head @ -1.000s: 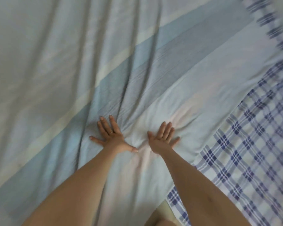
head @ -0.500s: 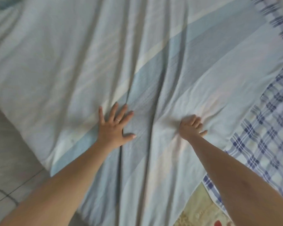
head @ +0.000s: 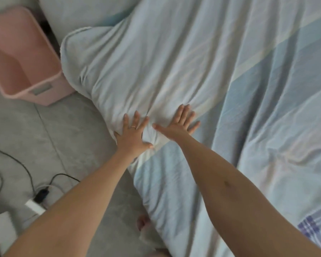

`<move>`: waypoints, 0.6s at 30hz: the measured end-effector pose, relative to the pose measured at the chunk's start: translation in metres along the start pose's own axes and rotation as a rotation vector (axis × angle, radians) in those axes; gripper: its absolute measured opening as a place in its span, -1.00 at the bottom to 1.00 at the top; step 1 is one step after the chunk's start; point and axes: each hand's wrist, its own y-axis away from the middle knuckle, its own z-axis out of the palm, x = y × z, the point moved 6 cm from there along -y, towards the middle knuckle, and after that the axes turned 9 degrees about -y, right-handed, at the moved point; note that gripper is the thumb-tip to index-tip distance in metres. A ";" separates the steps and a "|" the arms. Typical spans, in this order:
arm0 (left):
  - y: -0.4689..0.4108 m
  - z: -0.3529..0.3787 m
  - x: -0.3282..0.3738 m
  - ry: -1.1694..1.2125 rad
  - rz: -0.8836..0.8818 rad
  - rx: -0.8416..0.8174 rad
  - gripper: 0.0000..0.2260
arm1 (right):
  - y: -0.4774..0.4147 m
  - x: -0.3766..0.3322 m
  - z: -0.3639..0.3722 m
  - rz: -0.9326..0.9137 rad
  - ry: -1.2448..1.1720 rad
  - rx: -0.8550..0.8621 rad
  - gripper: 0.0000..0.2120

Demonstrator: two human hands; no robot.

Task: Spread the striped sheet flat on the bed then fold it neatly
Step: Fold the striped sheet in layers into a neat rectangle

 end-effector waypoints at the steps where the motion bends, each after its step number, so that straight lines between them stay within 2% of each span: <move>1: -0.002 -0.002 -0.001 -0.011 0.016 -0.018 -0.11 | 0.003 0.001 -0.002 -0.006 0.009 0.002 0.23; 5: -0.007 -0.015 -0.007 -0.120 0.119 -0.188 -0.18 | 0.007 0.001 -0.003 0.046 0.017 -0.065 0.23; 12: -0.042 -0.073 -0.013 -0.240 0.231 -0.448 -0.47 | 0.008 -0.016 -0.016 0.096 0.013 -0.133 0.15; 15: -0.068 -0.089 -0.012 -0.288 0.253 -0.501 -0.61 | 0.005 -0.015 -0.021 0.126 0.037 -0.151 0.13; 18: -0.094 -0.115 -0.010 -0.207 0.210 -0.414 -0.73 | 0.004 -0.015 -0.020 0.142 0.048 -0.191 0.13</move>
